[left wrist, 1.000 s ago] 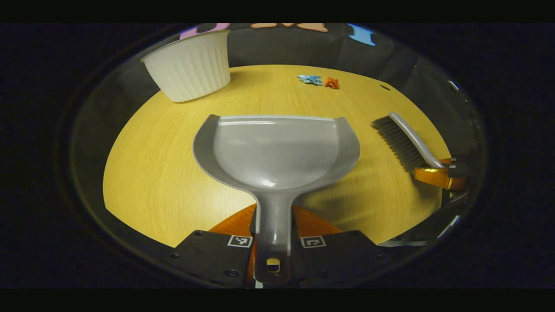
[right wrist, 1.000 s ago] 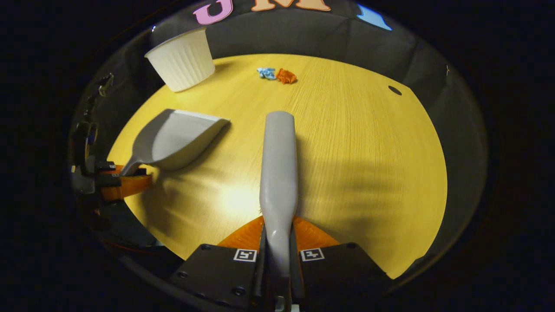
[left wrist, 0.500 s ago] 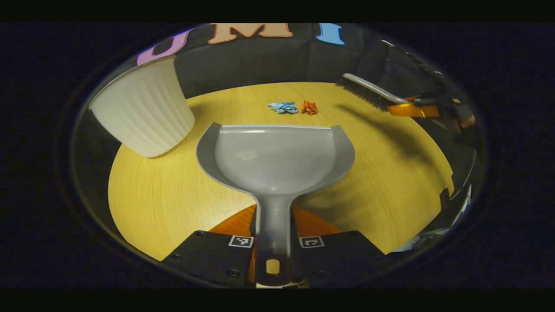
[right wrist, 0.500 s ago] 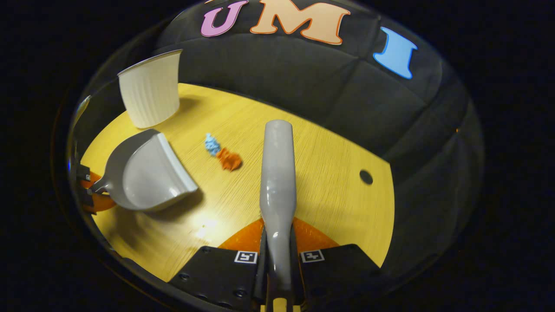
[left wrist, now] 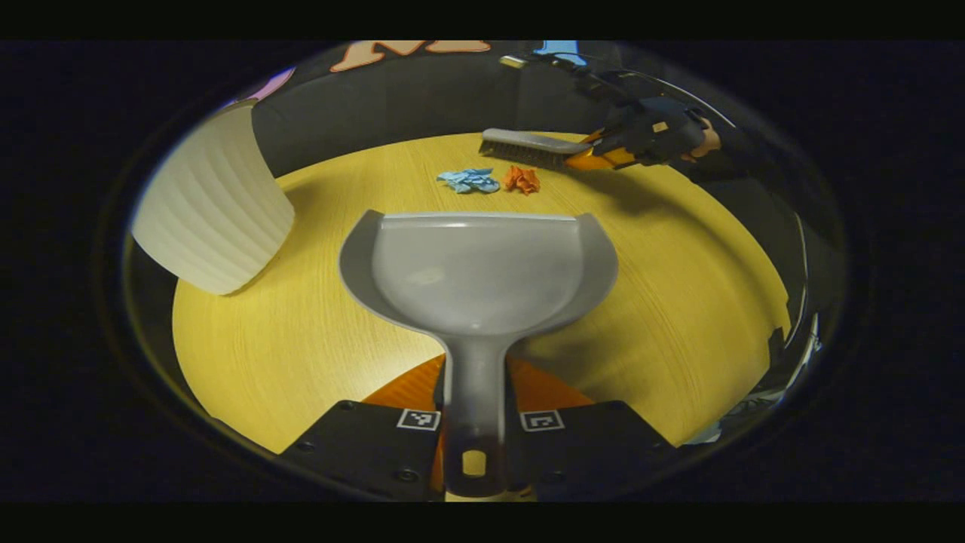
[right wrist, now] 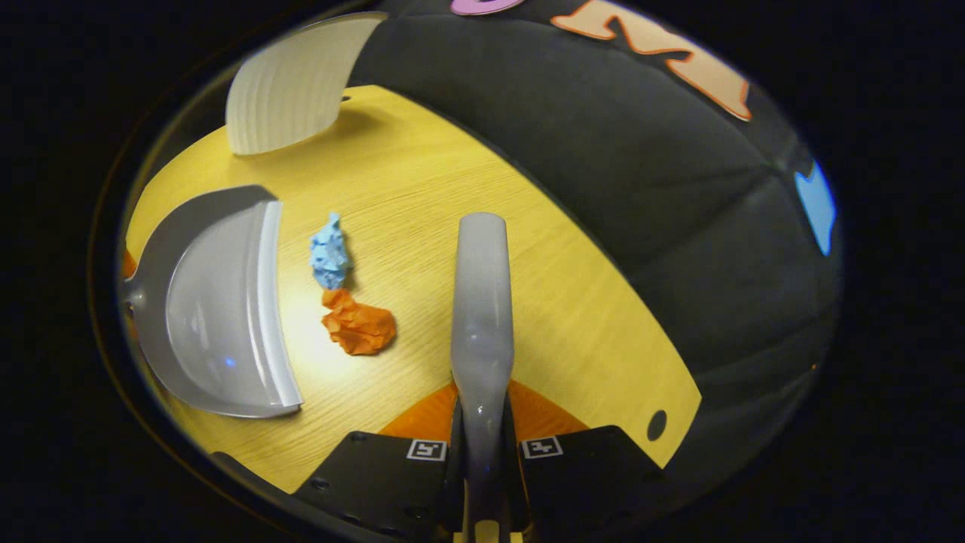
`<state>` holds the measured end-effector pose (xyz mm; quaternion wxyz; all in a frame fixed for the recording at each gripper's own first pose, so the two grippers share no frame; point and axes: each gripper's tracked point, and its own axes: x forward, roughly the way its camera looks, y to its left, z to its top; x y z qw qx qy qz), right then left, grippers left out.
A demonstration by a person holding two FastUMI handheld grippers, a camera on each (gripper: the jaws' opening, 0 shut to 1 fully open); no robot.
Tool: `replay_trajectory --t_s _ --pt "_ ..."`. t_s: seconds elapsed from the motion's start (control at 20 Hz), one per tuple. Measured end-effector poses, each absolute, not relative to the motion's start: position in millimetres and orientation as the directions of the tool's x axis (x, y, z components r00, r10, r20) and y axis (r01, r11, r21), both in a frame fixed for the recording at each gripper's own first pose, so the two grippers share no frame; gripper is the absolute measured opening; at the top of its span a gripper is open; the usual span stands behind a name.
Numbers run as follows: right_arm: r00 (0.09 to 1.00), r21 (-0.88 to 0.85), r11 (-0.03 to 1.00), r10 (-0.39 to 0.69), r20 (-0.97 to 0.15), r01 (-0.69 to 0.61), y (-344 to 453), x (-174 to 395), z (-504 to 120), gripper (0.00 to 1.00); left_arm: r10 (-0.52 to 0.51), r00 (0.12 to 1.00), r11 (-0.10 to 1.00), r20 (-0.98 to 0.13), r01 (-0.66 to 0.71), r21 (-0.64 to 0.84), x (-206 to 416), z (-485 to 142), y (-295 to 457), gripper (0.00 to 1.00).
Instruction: Pick up the small broom and dustpan from the desktop, sweep the trash into the dustpan with the broom, and then empty the trash into the garbage bin.
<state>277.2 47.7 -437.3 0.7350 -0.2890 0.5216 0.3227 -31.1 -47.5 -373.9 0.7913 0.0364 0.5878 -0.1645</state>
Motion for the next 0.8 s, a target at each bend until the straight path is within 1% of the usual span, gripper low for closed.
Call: replay_trajectory --t_s 0.05,0.1,0.15,0.2,0.25,0.3,0.35,0.4,0.45,0.5,0.55,0.6,0.65,0.7,0.8 --pt "0.214 -0.066 0.564 0.201 -0.956 -0.823 60.1 271.8 -432.9 0.19 -0.219 0.254 0.942 -0.942 0.307 -0.136 -30.9 -375.4 -47.6 0.27" --pt "0.164 -0.025 0.51 0.23 -0.959 -0.86 72.8 262.6 -423.4 0.19 -0.22 0.254 0.941 -0.942 0.311 -0.137 -30.4 -374.8 -48.3 0.24" --pt "0.116 0.012 0.459 0.249 -0.962 -0.888 84.9 255.0 -412.8 0.21 -0.223 0.255 0.939 -0.941 0.316 -0.137 -29.0 -374.1 -48.8 0.27" --pt "0.076 0.04 0.402 0.268 -0.961 -0.915 95.6 249.3 -399.3 0.21 -0.224 0.254 0.938 -0.941 0.32 -0.137 -28.7 -373.7 -49.3 0.27" --pt "0.025 0.085 0.348 0.301 -0.953 -0.934 107.2 242.7 -382.7 0.21 -0.228 0.256 0.936 -0.939 0.324 -0.139 -28.6 -373.8 -49.5 0.24" --pt "-0.032 0.139 0.309 0.326 -0.945 -0.941 117.0 235.7 -365.0 0.21 -0.232 0.258 0.935 -0.938 0.326 -0.142 -27.6 -373.1 -50.4 0.27" --pt "-0.079 0.183 0.286 0.338 -0.938 -0.941 124.2 228.2 -349.2 0.19 -0.234 0.258 0.935 -0.937 0.325 -0.144 -28.7 -372.8 -49.8 0.24" --pt "-0.114 0.218 0.267 0.357 -0.927 -0.939 130.4 224.2 -331.4 0.21 -0.241 0.267 0.935 -0.933 0.322 -0.149 -28.0 -372.8 -50.7 0.24" --pt "-0.124 0.231 0.257 0.373 -0.92 -0.939 133.4 225.3 -314.2 0.21 -0.244 0.265 0.935 -0.933 0.318 -0.155 -29.9 -374.3 -50.8 0.27" --pt "-0.106 0.235 0.285 0.404 -0.909 -0.929 131.2 223.4 -297.4 0.2 -0.251 0.276 0.935 -0.928 0.318 -0.158 -29.0 -373.7 -50.9 0.24" --pt "-0.061 0.234 0.342 0.447 -0.893 -0.91 136.9 233.2 -289.1 0.21 -0.256 0.29 0.936 -0.922 0.314 -0.161 -27.9 -374.1 -51.7 0.24" --pt "0.006 0.226 0.411 0.492 -0.871 -0.883 138.7 244.2 -273.1 0.21 -0.258 0.303 0.938 -0.917 0.304 -0.163 -27.2 -373.4 -51.9 0.25" --pt "0.084 0.227 0.499 0.526 -0.846 -0.836 137.7 256.8 -253.4 0.21 -0.263 0.317 0.942 -0.911 0.29 -0.171 -26.3 -372.5 -52.8 0.22" --pt "0.164 0.232 0.583 0.547 -0.821 -0.779 131.3 273.7 -236.5 0.21 -0.267 0.329 0.945 -0.906 0.275 -0.179 -25.2 -370.5 -53.2 0.25" --pt "0.329 0.198 0.733 0.508 -0.796 -0.651 101.8 313.4 -210.8 0.21 -0.271 0.4 0.947 -0.876 0.273 -0.168 -15.2 -363.6 -54.3 0.25"
